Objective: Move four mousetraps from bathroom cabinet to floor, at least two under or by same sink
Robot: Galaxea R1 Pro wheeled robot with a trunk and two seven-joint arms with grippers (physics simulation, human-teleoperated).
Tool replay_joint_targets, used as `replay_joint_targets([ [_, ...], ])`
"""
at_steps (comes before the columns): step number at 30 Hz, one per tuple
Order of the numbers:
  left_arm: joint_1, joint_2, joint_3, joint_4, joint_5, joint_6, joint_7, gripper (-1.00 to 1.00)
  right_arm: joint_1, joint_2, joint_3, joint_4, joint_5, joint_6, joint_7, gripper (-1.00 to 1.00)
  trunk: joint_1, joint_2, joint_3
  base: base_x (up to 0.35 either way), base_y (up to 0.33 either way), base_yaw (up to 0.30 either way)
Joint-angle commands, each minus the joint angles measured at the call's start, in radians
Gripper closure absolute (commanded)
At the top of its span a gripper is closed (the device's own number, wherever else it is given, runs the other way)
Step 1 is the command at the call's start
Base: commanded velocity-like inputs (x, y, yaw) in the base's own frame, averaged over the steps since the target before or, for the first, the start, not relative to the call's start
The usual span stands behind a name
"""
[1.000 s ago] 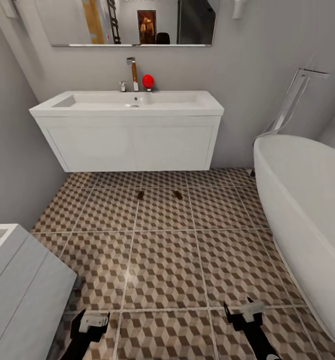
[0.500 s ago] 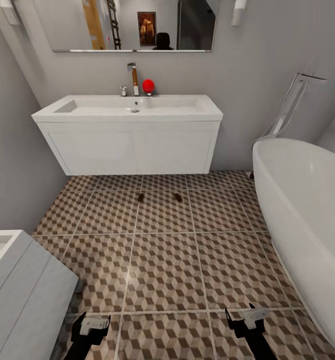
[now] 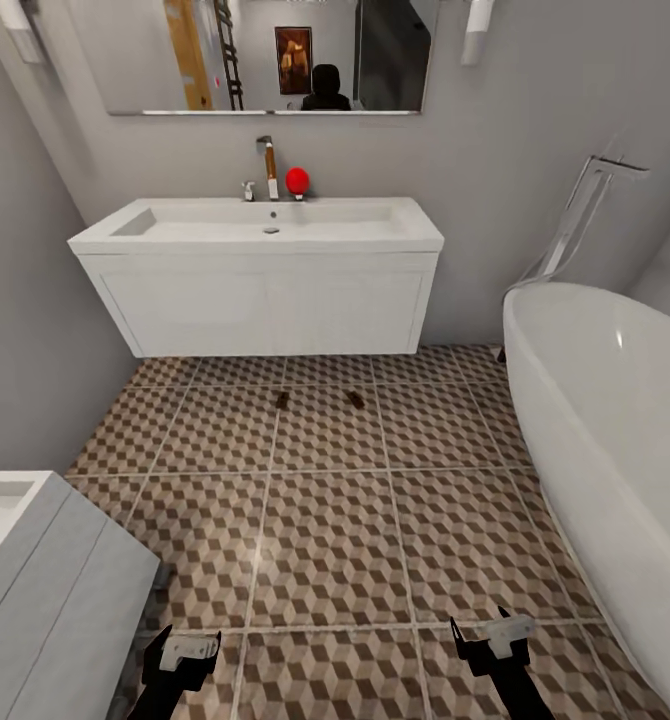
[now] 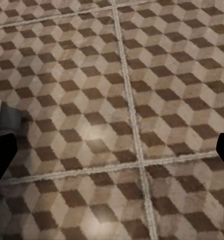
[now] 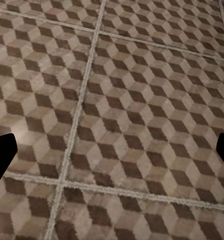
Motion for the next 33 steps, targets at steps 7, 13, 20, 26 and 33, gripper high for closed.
replay_joint_targets([
  [7,-0.001,-0.001,-0.008,0.003,0.005,-0.004,0.001,-1.00,0.000,0.000,0.009,0.000,-0.003,-0.001,-0.007,-1.00,-0.027,0.049,0.021,0.000,0.000,0.000],
  [13,-0.001,-0.002,-0.008,0.003,0.006,-0.004,0.001,-1.00,0.000,0.000,0.009,0.000,-0.003,0.000,-0.007,-1.00,-0.050,0.091,0.040,0.000,0.000,0.000],
  [20,0.000,-0.002,-0.008,0.003,0.006,-0.004,0.001,-1.00,0.000,0.001,0.009,0.000,-0.003,0.000,-0.007,-1.00,-0.077,0.140,0.062,0.000,0.000,0.000],
  [26,0.000,-0.002,-0.008,0.003,0.005,-0.004,0.001,-1.00,0.000,0.001,0.009,0.000,-0.003,0.000,-0.007,-1.00,-0.100,0.182,0.081,0.000,0.000,0.000],
  [33,0.001,-0.002,-0.008,0.003,0.006,-0.004,0.001,-1.00,0.000,0.001,0.009,0.000,-0.003,0.000,-0.008,-1.00,-0.127,0.231,0.103,0.000,0.000,0.000],
])
